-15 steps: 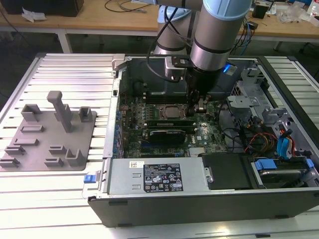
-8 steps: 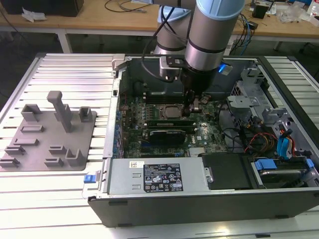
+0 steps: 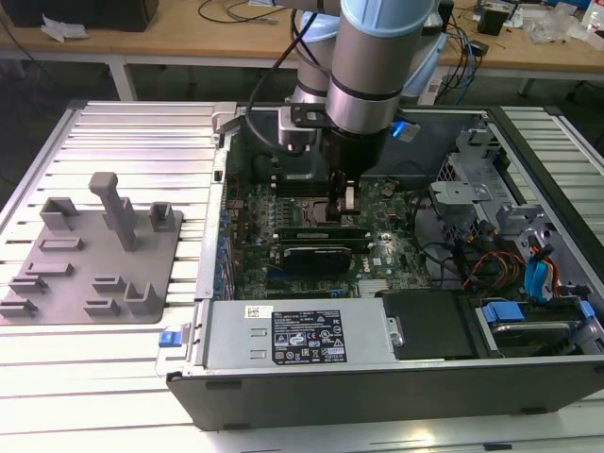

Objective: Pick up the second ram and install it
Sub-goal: 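Press down the second ram until it locks into place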

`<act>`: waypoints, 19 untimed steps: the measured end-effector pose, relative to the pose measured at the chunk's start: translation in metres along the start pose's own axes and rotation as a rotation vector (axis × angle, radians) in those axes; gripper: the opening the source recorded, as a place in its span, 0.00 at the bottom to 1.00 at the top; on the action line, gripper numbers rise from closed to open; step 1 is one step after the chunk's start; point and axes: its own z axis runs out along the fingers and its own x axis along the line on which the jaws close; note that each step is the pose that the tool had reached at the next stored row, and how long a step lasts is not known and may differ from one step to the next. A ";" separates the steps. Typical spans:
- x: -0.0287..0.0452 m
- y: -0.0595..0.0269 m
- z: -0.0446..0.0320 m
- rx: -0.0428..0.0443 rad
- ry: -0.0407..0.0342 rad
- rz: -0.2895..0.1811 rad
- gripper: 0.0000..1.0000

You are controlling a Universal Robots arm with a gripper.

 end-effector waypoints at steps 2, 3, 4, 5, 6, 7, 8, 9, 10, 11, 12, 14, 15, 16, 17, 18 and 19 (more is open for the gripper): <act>0.0001 0.0041 0.0001 -0.0001 0.0001 0.000 0.08; 0.0001 0.0082 0.0003 0.0000 0.0000 0.000 0.08; 0.0001 0.0105 0.0003 0.0000 0.0001 0.000 0.08; 0.0001 0.0125 0.0004 0.0000 0.0000 0.000 0.08; 0.0001 0.0165 0.0005 0.0000 0.0001 0.000 0.08; 0.0002 0.0219 0.0007 0.0000 0.0000 0.000 0.08; 0.0002 0.0255 0.0008 0.0000 0.0000 0.000 0.08; 0.0002 0.0301 0.0011 0.0000 0.0000 0.000 0.08; 0.0003 0.0323 0.0014 0.0001 0.0000 0.000 0.08; 0.0004 0.0326 0.0016 0.0000 0.0001 0.000 0.08; 0.0007 0.0327 0.0021 0.0000 0.0002 0.000 0.08; 0.0034 0.0327 0.0039 0.0000 0.0000 0.000 0.08; 0.0036 0.0328 0.0041 0.0000 0.0000 0.000 0.08; 0.0038 0.0331 0.0045 0.0000 0.0001 0.000 0.08; 0.0039 0.0342 0.0059 0.0000 0.0002 0.000 0.08; 0.0040 0.0353 0.0083 0.0000 0.0002 0.000 0.08; 0.0043 0.0355 0.0130 0.0001 0.0000 0.000 0.08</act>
